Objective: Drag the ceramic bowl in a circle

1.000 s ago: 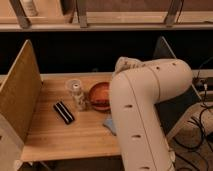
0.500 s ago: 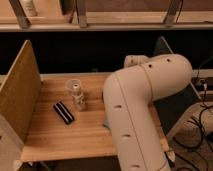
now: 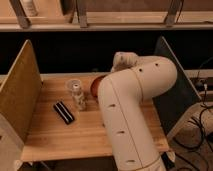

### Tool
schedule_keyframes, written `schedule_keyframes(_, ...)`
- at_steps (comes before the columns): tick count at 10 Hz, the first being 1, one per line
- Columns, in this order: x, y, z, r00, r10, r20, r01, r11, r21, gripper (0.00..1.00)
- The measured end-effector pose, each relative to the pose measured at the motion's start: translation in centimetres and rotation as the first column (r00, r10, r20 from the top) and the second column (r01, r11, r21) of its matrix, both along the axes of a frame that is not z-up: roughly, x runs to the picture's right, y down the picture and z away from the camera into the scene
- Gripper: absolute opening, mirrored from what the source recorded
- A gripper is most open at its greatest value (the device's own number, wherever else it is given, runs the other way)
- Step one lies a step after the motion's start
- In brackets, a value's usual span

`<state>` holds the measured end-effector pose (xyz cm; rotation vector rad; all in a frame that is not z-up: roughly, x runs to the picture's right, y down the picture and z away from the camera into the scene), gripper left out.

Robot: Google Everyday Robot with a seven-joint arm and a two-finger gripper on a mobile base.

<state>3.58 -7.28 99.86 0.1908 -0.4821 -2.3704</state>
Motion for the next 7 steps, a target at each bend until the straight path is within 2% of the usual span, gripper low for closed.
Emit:
schedule_keyframes(1,-1.6,0.3,-0.1,0.999,-0.006,0.04,0.006,1.0,-0.003,0.0)
schedule_keyframes(3,-5.2,1.5,-1.7,0.99,-0.043,0.136,0.046,0.9988,-0.017,0.0)
schedule_keyframes(5,-6.1,3.3,-3.8,0.98,-0.08,0.184,0.091,0.9945,-0.053,0.0)
schedule_keyframes(7,-4.7,5.1,-5.4,0.978,-0.095,0.183,0.115,0.9884,-0.1,0.0)
